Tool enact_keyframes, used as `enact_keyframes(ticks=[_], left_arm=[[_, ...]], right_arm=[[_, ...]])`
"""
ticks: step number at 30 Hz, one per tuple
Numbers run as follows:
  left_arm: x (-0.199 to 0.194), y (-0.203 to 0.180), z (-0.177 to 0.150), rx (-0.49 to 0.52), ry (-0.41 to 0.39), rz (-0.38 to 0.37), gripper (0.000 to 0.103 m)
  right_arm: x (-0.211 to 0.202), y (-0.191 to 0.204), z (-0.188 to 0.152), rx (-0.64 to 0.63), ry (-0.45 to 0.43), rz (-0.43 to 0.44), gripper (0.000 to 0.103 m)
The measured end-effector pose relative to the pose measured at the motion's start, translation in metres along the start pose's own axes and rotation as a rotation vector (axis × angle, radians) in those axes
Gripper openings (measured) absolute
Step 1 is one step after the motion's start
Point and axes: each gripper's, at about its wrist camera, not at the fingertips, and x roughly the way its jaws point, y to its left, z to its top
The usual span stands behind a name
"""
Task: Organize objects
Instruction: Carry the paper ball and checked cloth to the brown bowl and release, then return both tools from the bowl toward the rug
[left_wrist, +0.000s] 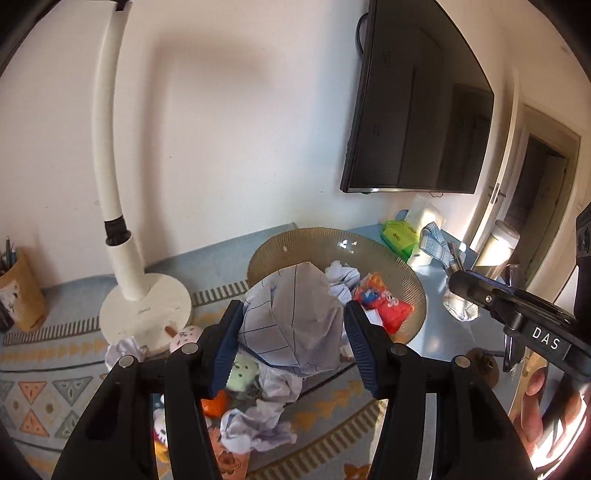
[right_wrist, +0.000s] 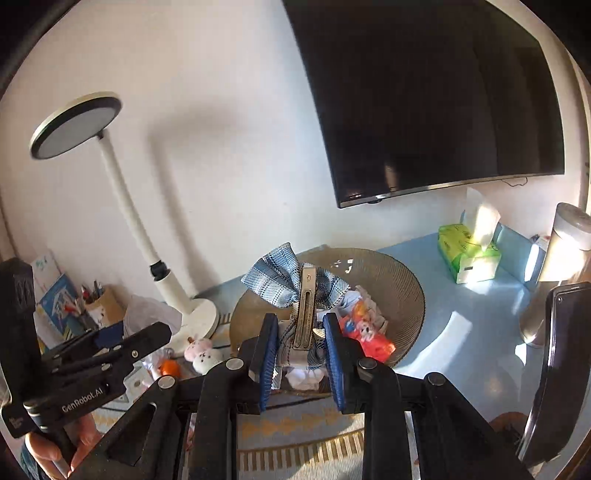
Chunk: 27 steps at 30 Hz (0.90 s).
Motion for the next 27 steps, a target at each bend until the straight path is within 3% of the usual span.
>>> enact_keyframes(ticks=[5, 9, 12, 18, 21, 24, 27], left_arm=[[0.061, -0.011, 0.016, 0.017, 0.022, 0.004, 0.053], [0.085, -0.01, 0.026, -0.009, -0.005, 0.009, 0.092], [0.08, -0.002, 0.023, -0.047, 0.008, -0.017, 0.092], [0.009, 0.019, 0.0, -0.069, -0.029, 0.021, 0.092], [-0.043, 0.031, -0.019, -0.084, -0.07, 0.093, 0.093], [-0.092, 0.048, -0.048, -0.123, -0.115, 0.146, 0.103], [-0.118, 0.065, -0.086, -0.153, -0.13, 0.224, 0.103]], right_arm=[[0.055, -0.018, 0.016, 0.067, 0.054, 0.002, 0.023], [0.078, -0.027, 0.02, 0.085, 0.1, 0.012, 0.036], [0.073, -0.032, 0.012, 0.073, 0.112, 0.004, 0.036], [0.023, -0.008, -0.014, 0.021, 0.116, 0.096, 0.039], [-0.006, 0.02, -0.035, -0.026, 0.108, 0.168, 0.056], [-0.021, 0.048, -0.063, -0.068, 0.097, 0.22, 0.057], [-0.016, 0.068, -0.101, -0.112, 0.088, 0.216, 0.057]])
